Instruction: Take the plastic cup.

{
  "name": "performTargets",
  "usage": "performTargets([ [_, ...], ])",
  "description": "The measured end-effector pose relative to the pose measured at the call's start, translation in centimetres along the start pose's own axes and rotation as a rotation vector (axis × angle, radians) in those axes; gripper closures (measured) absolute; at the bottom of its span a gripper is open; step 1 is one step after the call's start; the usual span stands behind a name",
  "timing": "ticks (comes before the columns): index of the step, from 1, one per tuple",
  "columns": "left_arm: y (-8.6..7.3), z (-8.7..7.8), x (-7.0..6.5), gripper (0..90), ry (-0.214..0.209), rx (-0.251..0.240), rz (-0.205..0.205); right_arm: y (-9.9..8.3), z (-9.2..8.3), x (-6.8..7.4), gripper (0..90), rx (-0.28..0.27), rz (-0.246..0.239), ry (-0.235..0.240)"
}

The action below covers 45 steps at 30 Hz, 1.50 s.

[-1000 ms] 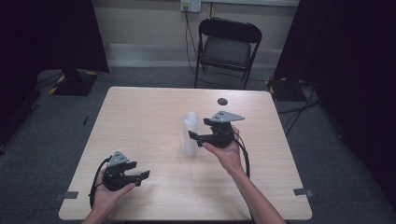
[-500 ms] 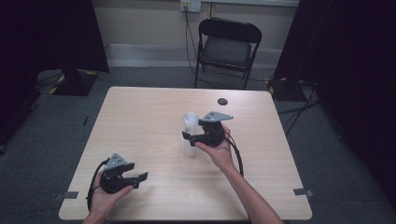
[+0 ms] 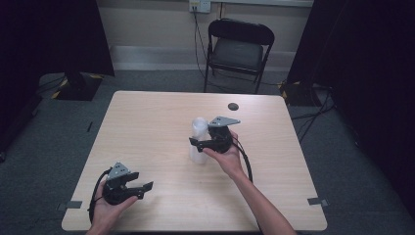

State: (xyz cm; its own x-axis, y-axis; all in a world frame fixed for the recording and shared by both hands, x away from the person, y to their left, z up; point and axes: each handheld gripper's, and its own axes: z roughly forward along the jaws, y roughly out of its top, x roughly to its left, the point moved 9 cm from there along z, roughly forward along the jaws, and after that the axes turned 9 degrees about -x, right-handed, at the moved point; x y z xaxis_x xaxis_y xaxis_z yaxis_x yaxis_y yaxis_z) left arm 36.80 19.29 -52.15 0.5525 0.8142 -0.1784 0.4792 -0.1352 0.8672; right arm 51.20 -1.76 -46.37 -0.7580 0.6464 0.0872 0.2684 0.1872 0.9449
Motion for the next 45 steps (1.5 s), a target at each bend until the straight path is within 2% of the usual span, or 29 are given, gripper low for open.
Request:
performTargets([
  [5,0.1,-0.1,-0.1,29.1,-0.005,-0.001,0.021,0.0,0.2,0.4,26.8,-0.001,-0.026,0.009],
  [9,0.1,-0.1,-0.1,29.2,-0.004,-0.002,0.013,0.0,0.3,0.6,28.7,-0.001,-0.035,0.01],
  [17,0.0,0.0,0.0,29.2,-0.001,-0.002,0.011,0.0,0.2,0.6,29.1,-0.002,-0.03,0.013],
  [25,0.0,0.0,0.0,29.2,0.0,0.002,0.009,0.9,-0.2,0.8,29.7,-0.042,-0.027,0.007],
  [35,0.1,0.1,0.0,29.2,-0.003,0.002,0.016,1.5,-0.6,0.7,29.7,-0.057,-0.027,0.004],
  [40,0.1,0.1,-0.1,29.1,-0.005,0.001,0.019,1.7,-0.9,1.0,30.1,-0.083,-0.018,-0.004],
  [45,0.2,0.1,0.0,29.0,-0.003,0.001,0.018,1.8,-1.0,1.0,30.4,-0.076,-0.015,-0.004],
])
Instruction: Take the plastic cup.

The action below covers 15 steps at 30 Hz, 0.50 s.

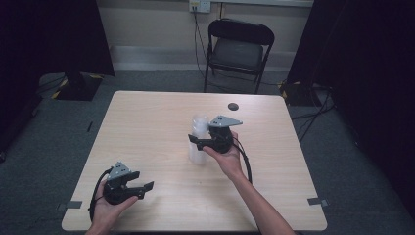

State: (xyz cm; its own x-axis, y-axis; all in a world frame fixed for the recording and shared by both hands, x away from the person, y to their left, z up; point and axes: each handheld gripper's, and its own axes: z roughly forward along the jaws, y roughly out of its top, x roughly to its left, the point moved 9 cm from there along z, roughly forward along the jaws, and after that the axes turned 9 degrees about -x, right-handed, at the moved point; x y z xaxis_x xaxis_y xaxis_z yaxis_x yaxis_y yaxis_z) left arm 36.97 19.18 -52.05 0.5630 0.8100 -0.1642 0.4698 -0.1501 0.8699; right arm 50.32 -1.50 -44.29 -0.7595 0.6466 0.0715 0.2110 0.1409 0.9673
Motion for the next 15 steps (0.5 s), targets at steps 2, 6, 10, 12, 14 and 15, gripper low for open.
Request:
performTargets([
  [2,0.0,0.0,0.0,28.9,-0.001,-0.001,0.003,0.3,0.0,-0.1,30.4,-0.007,0.002,-0.004],
  [6,0.1,0.1,0.0,29.0,-0.006,-0.003,0.006,0.8,0.1,0.0,30.7,-0.016,0.003,-0.005],
  [10,0.2,0.2,0.0,28.9,-0.009,-0.006,0.002,1.3,0.3,0.1,31.5,-0.028,0.008,-0.003],
  [12,0.3,0.2,0.0,28.9,-0.008,-0.005,0.006,1.5,0.4,0.2,31.7,-0.037,0.009,-0.005],
  [14,0.3,0.2,0.0,29.0,-0.013,-0.004,0.005,1.7,0.4,0.1,32.1,-0.04,0.008,-0.01],
  [15,0.3,0.2,0.0,29.2,-0.012,-0.002,0.006,1.7,0.4,0.1,32.3,-0.044,0.016,-0.009],
])
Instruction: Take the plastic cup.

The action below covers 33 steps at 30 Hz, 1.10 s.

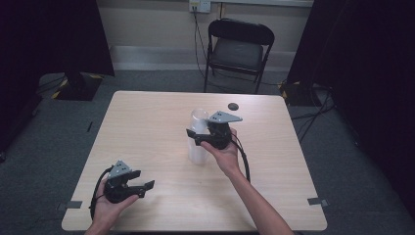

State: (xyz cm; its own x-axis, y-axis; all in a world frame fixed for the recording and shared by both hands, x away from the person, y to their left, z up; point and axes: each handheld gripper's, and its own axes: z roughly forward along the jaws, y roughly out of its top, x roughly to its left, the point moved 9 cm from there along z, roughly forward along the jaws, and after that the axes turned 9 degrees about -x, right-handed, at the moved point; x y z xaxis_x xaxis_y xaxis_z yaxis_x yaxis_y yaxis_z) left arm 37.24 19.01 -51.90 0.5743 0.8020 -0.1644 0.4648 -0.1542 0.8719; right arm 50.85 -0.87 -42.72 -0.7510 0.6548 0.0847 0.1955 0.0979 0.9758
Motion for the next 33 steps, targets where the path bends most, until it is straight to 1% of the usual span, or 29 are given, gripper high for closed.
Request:
performTargets([
  [2,0.0,0.1,-0.1,29.2,-0.002,0.0,-0.006,0.1,-0.1,-0.1,32.6,-0.006,0.003,-0.009],
  [6,0.0,0.2,-0.1,29.3,-0.01,0.003,-0.009,0.5,-0.2,-0.2,33.0,-0.009,0.006,-0.003],
  [10,0.0,0.2,-0.1,29.5,-0.01,0.005,-0.007,1.0,-0.3,-0.1,33.2,-0.016,0.008,-0.002],
  [11,0.0,0.2,-0.1,29.7,-0.012,0.004,-0.006,1.4,-0.4,-0.1,33.3,-0.024,0.014,0.003],
  [13,0.0,0.2,-0.1,29.6,-0.011,0.004,-0.006,1.5,-0.4,-0.1,33.4,-0.022,0.013,0.003],
  [14,0.0,0.2,-0.1,29.7,-0.014,0.004,-0.009,1.9,-0.5,0.0,33.6,-0.034,0.012,0.004],
  [17,0.0,0.3,-0.1,29.6,-0.016,0.005,-0.012,2.1,-0.6,0.0,33.6,-0.04,0.016,0.01],
  [18,0.1,0.4,-0.1,29.6,-0.016,0.006,-0.01,2.1,-0.7,-0.1,33.8,-0.042,0.015,0.005],
  [21,0.1,0.4,-0.1,29.5,-0.018,0.004,-0.019,2.2,-0.7,-0.1,34.2,-0.044,0.025,0.016],
  [22,0.1,0.5,-0.1,29.5,-0.011,0.006,-0.02,2.4,-0.8,-0.1,34.5,-0.043,0.033,0.02],
  [24,0.1,0.6,0.0,29.6,-0.015,0.01,-0.032,2.6,-0.9,-0.1,34.7,-0.048,0.031,0.023],
  [26,0.1,0.7,0.1,29.6,-0.017,0.015,-0.03,3.0,-1.0,0.0,34.8,-0.055,0.032,0.024],
  [28,0.2,0.7,0.0,29.6,-0.02,0.008,-0.035,3.5,-1.1,0.0,35.0,-0.063,0.034,0.024],
  [30,0.2,0.8,-0.1,29.6,-0.019,0.009,-0.034,3.9,-1.3,0.0,35.1,-0.072,0.035,0.024],
  [33,0.2,0.8,-0.1,29.6,-0.019,0.011,-0.024,4.1,-1.5,0.0,35.3,-0.073,0.036,0.024],
])
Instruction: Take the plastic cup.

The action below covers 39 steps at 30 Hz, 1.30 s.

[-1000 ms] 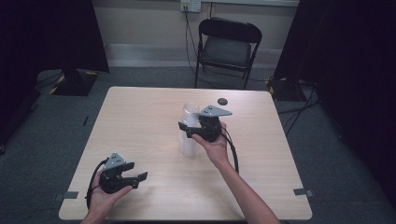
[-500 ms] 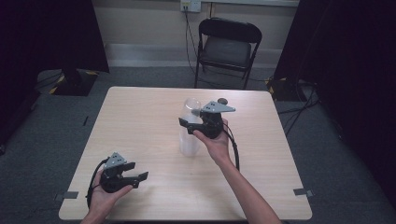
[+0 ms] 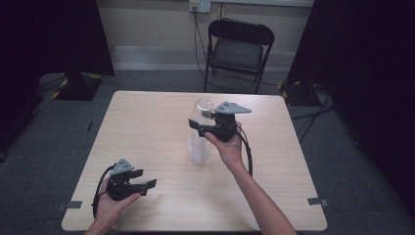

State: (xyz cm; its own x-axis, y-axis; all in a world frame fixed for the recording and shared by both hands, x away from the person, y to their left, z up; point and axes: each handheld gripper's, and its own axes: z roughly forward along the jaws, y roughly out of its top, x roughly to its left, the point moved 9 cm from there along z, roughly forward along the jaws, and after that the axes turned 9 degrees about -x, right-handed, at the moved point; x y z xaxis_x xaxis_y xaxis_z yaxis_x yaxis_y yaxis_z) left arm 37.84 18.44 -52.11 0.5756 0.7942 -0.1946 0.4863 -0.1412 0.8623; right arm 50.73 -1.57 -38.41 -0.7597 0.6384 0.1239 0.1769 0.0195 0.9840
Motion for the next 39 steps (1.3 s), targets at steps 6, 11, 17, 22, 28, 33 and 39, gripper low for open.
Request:
performTargets([
  [6,0.1,0.0,0.0,28.9,0.0,-0.006,-0.002,0.7,-0.5,-0.1,35.1,-0.015,0.007,-0.001],
  [11,0.2,0.1,-0.1,29.2,0.008,-0.013,0.013,1.4,-0.9,-0.2,35.0,-0.033,0.01,-0.009],
  [17,0.1,0.3,-0.1,28.7,0.0,-0.009,0.029,1.8,-1.3,0.0,35.0,-0.032,0.0,-0.016],
  [22,0.0,0.3,0.1,29.2,-0.006,-0.005,0.02,2.1,-1.9,0.0,35.0,-0.033,0.024,-0.021],
  [28,0.0,0.2,-0.1,29.7,-0.017,-0.007,0.016,2.2,-2.9,-0.3,35.1,-0.039,0.045,-0.037],
  [33,0.2,0.3,-0.2,29.4,-0.024,-0.009,0.017,1.9,-4.3,-0.8,35.1,-0.045,0.093,-0.048],
  [39,0.4,0.1,-0.3,28.8,-0.017,-0.02,0.026,1.9,-5.7,-1.4,35.2,-0.051,0.134,-0.053],
])
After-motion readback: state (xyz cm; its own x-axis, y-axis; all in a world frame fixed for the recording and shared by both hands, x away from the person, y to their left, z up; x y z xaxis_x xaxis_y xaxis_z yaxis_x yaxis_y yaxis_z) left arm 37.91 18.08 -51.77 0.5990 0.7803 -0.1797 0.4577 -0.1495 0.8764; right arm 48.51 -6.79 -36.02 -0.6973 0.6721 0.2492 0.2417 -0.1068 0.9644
